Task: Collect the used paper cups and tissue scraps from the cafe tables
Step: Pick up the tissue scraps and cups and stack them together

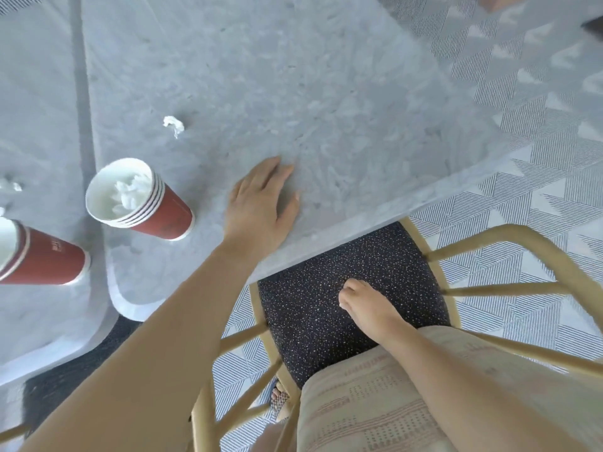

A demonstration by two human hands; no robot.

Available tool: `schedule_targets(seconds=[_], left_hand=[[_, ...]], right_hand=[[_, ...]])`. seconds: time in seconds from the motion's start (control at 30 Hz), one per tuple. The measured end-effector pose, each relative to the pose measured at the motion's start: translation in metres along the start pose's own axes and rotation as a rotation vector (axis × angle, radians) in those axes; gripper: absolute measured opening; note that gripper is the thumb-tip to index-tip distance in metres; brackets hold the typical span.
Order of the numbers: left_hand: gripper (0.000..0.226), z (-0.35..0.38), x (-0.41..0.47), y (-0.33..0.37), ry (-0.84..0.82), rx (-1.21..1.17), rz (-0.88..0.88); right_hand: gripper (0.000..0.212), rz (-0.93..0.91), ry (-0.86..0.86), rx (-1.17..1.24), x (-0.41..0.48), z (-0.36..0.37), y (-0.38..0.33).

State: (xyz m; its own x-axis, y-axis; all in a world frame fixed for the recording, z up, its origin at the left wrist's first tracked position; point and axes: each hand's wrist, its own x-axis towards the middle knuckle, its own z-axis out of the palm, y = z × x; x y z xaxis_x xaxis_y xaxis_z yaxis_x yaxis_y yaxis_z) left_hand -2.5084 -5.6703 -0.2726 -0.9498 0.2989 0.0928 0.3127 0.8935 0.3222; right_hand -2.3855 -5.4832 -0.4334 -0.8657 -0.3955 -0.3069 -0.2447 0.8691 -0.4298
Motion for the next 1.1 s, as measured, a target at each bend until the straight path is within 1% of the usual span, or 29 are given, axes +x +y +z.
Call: schedule_targets(seconds=[0.07,0.13,0.2,0.3,0.4,0.53,0.6,0.73,0.8,0.9,1.1], left_hand=[[0.050,-0.010,-0.014,0.007,-0.089,0.022,-0.017],[0.051,-0.025,-0.030,0.012,-0.199,0.026,-0.035],[0.048,-0.047,-0.045,0.017,-0.241,-0.018,-0.079],[0.045,-0.084,-0.061,0.026,-0.194,-0.106,-0.146],[0.043,-0.119,-0.074,0.029,-0.124,-0.139,-0.193],[0.036,-0.163,-0.091,0.011,-0.032,-0.138,-0.298],[0.036,-0.182,-0.102,-0.006,0.010,-0.112,-0.337],[0.036,-0.211,-0.129,-0.048,0.072,-0.099,-0.431],[0.032,-0.221,-0.140,-0.067,0.072,-0.089,-0.483],[0.024,-0.232,-0.151,-0.094,0.089,-0.058,-0.515],[0.032,-0.241,-0.167,-0.146,0.079,-0.046,-0.562]], right_hand=[[0.007,-0.035,0.062,0.060,-0.018,-0.028,-0.017],[0.011,-0.058,0.114,0.127,-0.035,-0.057,-0.037],[0.010,-0.085,0.150,0.188,-0.048,-0.087,-0.057],[0.011,-0.139,0.178,0.218,-0.056,-0.127,-0.088],[0.012,-0.202,0.179,0.207,-0.050,-0.160,-0.117],[0.013,-0.302,0.237,0.184,-0.027,-0.195,-0.164],[0.012,-0.350,0.262,0.204,-0.013,-0.207,-0.191],[0.007,-0.415,0.289,0.305,0.013,-0.217,-0.243],[0.006,-0.421,0.288,0.351,0.027,-0.218,-0.266],[0.005,-0.457,0.281,0.377,0.048,-0.219,-0.302],[0.012,-0.448,0.282,0.351,0.094,-0.214,-0.360]])
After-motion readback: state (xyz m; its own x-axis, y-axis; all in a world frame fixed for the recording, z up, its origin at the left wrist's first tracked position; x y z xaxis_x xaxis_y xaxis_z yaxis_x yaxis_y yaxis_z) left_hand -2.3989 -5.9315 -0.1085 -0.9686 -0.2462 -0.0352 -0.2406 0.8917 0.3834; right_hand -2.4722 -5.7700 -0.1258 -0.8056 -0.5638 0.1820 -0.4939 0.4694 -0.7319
